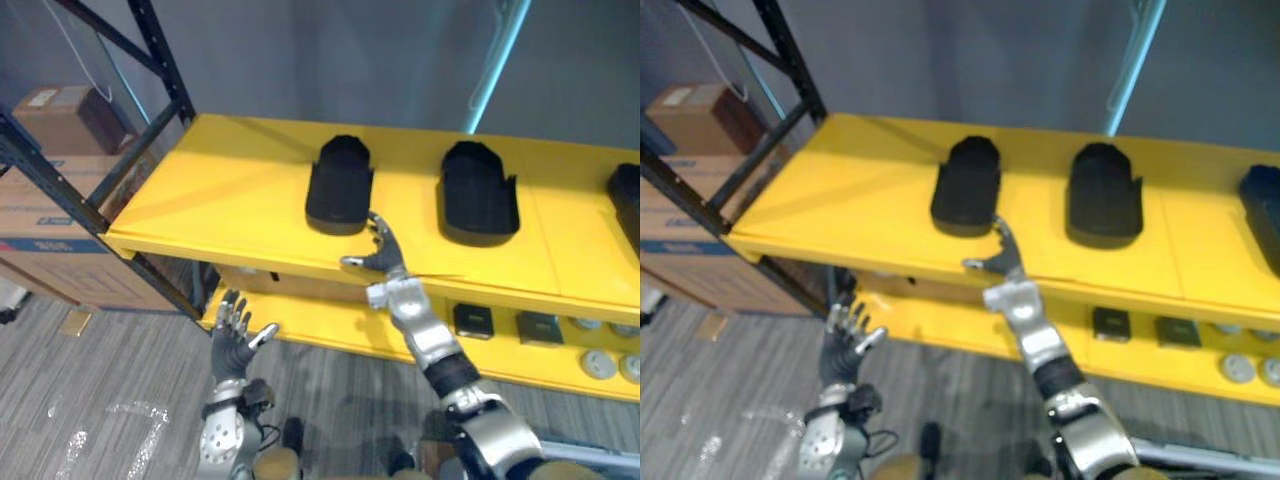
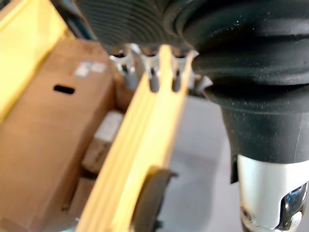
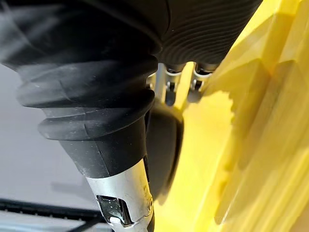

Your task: Walk over and take plastic housings, then place them on the shelf

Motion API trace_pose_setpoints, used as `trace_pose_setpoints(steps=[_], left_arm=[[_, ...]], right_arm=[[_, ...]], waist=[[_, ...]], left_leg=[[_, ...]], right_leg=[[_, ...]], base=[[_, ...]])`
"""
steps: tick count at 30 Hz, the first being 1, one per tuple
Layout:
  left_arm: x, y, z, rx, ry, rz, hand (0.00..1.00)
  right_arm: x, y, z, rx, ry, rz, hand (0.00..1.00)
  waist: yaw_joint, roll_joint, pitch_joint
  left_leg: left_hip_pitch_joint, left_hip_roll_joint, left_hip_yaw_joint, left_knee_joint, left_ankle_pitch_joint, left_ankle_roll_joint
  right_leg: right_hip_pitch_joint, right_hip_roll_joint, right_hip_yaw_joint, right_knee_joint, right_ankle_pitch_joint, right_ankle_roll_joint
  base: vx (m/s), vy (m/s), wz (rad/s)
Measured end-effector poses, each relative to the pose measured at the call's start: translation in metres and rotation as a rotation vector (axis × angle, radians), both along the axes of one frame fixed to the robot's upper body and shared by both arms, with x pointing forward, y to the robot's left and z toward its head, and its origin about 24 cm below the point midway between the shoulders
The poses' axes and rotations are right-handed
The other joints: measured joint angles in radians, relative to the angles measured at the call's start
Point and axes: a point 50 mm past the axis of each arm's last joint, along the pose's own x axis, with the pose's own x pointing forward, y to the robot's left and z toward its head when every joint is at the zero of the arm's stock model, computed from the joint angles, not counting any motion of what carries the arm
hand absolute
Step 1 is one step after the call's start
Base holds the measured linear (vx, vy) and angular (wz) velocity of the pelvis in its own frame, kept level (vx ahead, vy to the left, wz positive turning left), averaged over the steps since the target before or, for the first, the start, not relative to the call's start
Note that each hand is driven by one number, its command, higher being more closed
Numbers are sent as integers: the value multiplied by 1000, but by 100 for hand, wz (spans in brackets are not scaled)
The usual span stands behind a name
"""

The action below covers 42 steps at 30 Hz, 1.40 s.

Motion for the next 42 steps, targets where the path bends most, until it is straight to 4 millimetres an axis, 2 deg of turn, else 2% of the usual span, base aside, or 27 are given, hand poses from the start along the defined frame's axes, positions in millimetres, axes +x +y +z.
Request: trace_pose_setpoints(steps=[8,15,19,21,25,27,31,33,35,38,39,42], left_arm=[[0,1,1,1,-3,2,0],[2,0,2,1,-13,0,0],[2,0,3,-1,-21,2,0],[2,0,4,-2,-24,4,0],[2,2,6,-1,-47,14,0],[4,4,9,4,-60,20,0],[9,6,13,10,-83,29,0],[10,8,14,15,-88,33,0],[10,8,13,25,-88,31,0],[10,6,14,28,-105,4,0],[10,6,14,32,-107,-6,0],[14,-7,18,40,-133,-93,0]], right_arm=[[4,2,10,-7,-48,-4,0],[4,-4,13,-94,-118,-121,0],[-3,-6,37,-94,-262,-160,0],[-16,-3,55,-30,-373,-129,0],[-49,-5,65,88,-473,-49,0],[-69,-11,56,186,-443,22,0],[-95,-22,29,255,-345,57,0],[-105,-28,18,262,-323,14,0],[-109,-33,14,241,-321,-46,0],[-120,-56,9,222,-334,-215,0],[-124,-62,9,216,-336,-250,0],[-155,-96,5,154,-329,-436,0]], waist=[[1,-9,31],[1,-10,33],[-2,-13,35],[-2,-21,39],[-18,-48,28],[-46,-66,17],[-61,-82,-2],[-81,-83,-21],[-85,-83,-46],[-90,-82,-55],[-99,-82,-57],[-155,-89,-94]], left_leg=[[-5,-1,-3,0,4,2],[-5,-1,0,0,4,2],[-4,4,9,1,3,2],[4,9,26,1,-2,1],[18,13,63,1,-15,1],[22,15,78,1,-20,1],[49,19,117,0,-37,-2],[50,20,126,0,-41,0],[51,21,151,0,-46,-2],[81,22,203,0,-57,-4],[87,22,215,0,-59,-3],[104,21,301,0,-80,-4]], right_leg=[[-1,-1,-3,1,0,0],[-1,0,-2,-2,0,0],[-2,3,5,-14,4,4],[-5,5,23,-16,8,8],[-14,6,58,-16,9,8],[-17,7,74,-16,10,9],[-16,10,110,-15,10,9],[-20,10,119,-15,10,10],[-39,11,148,-13,10,10],[-53,14,204,4,13,10],[-54,15,217,6,14,10],[-96,20,308,6,26,13]], base=[[-7,-2,2],[0,0,0],[-8,-15,-5],[5,-2,-21],[25,-5,-27],[31,-8,-24],[12,-6,-27],[-8,-7,-16],[1,8,-33],[13,17,-48],[9,28,-57],[0,37,-75]])
